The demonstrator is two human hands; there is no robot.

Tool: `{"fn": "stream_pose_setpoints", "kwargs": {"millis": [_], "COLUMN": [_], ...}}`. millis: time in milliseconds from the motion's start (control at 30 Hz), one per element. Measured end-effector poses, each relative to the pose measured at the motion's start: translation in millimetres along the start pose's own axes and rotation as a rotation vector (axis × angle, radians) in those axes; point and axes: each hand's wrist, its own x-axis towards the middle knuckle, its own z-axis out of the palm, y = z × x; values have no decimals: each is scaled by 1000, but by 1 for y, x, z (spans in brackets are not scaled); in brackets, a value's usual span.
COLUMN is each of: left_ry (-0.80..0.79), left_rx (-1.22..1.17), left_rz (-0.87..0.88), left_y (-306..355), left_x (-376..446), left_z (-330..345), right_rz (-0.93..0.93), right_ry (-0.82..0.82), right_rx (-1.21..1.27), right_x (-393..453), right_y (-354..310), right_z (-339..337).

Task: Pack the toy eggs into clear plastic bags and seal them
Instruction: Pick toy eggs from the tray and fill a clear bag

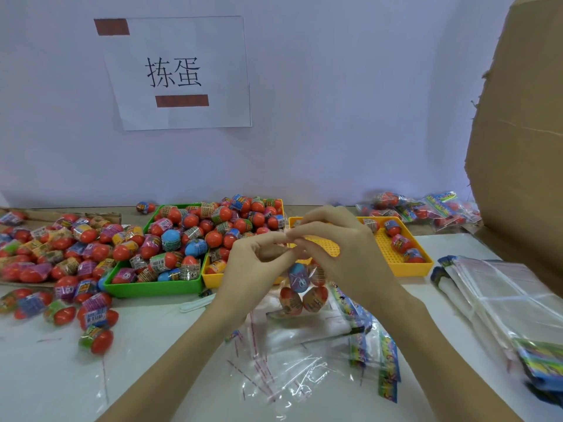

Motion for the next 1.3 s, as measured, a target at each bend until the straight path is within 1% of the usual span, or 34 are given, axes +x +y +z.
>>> {"fn": "stream_pose_setpoints", "kwargs": {"millis": [100,233,367,500,600,733,1000,1300], "left_ry": [-22,-68,-81,-90,-112,-123,-110,-78], "left_rx": [52,103,120,131,151,165,247,276], "left_rz": [55,74,64,103,140,164,210,179], "left_y": [0,2,4,5,7,6,3,1], "left_x": [-2,-1,0,0,1,1,-2,-2], "left_z": [2,-1,-1,-1,-5,-9,-7,-6], "right_rz": [2,24,61,143,198,150,-52,7], "right_ry": [-1,-6,-18,-40,-91,-147,-122,-41], "right_rx": [-11,9,33,107,171,160,-59,-91], "right_x": [0,0,1,0,1,2,2,1], "right_y": [4,5,5,4,4,4,2,-1], "right_z": [-1,-2,-4,-6,-6,-9,-7,-4]}}
